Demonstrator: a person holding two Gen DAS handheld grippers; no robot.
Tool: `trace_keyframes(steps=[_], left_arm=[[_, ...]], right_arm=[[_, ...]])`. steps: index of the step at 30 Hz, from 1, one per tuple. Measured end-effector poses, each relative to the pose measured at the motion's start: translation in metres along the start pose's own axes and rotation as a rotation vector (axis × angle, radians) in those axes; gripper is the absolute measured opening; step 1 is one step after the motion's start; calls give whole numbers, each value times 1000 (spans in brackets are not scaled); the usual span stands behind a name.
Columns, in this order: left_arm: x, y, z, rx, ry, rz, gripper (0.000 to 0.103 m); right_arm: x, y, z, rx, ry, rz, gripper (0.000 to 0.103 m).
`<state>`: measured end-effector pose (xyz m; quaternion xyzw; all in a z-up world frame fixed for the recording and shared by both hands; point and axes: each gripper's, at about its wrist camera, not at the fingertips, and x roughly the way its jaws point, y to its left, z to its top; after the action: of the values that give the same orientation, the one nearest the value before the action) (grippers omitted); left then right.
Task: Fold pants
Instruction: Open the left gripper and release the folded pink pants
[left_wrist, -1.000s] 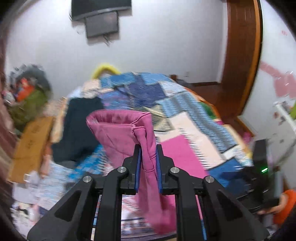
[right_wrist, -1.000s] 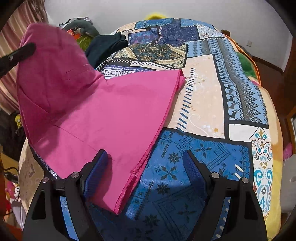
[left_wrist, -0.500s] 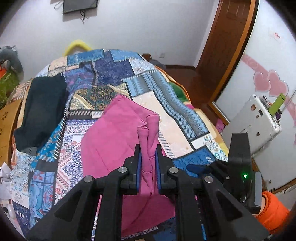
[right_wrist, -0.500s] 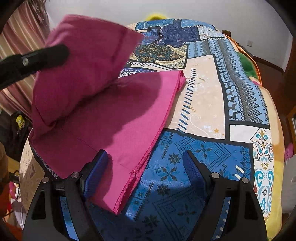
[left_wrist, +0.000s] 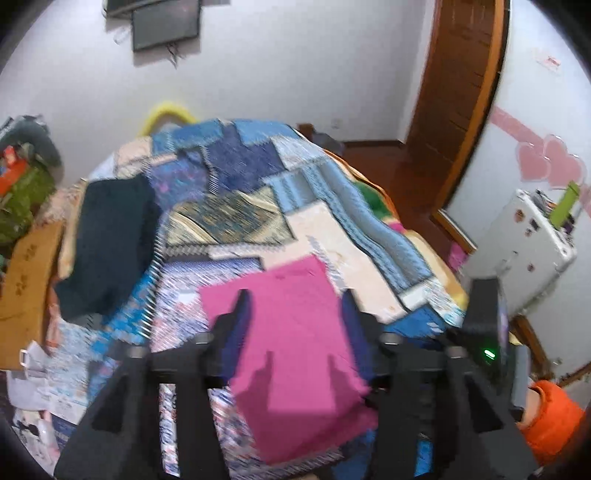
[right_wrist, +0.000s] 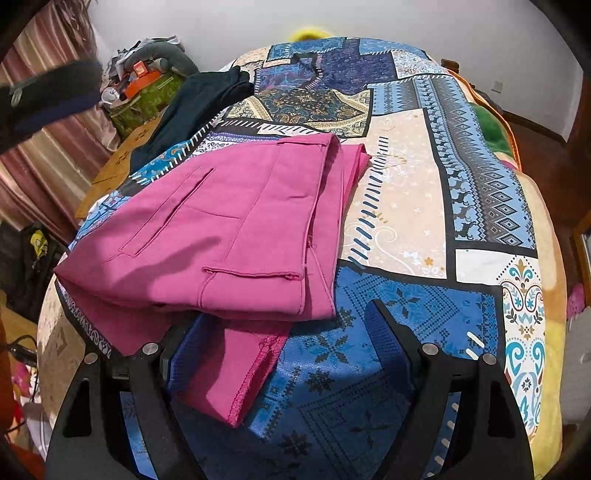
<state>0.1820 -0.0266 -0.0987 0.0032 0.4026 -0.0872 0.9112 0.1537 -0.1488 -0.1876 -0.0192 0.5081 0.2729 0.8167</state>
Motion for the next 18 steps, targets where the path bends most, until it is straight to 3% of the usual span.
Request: trace_keyframes(steps=[6, 11, 18], left_arm=[[34, 40, 21, -15, 62, 5, 83], [94, 67, 35, 4, 193, 44, 83], [185, 77, 30, 42, 399, 132, 83]], right_arm=[[-1, 1, -1, -2, 3, 0, 80], [-1, 0, -1, -2, 3, 1, 80], [0, -2, 2, -13, 7, -8, 80]])
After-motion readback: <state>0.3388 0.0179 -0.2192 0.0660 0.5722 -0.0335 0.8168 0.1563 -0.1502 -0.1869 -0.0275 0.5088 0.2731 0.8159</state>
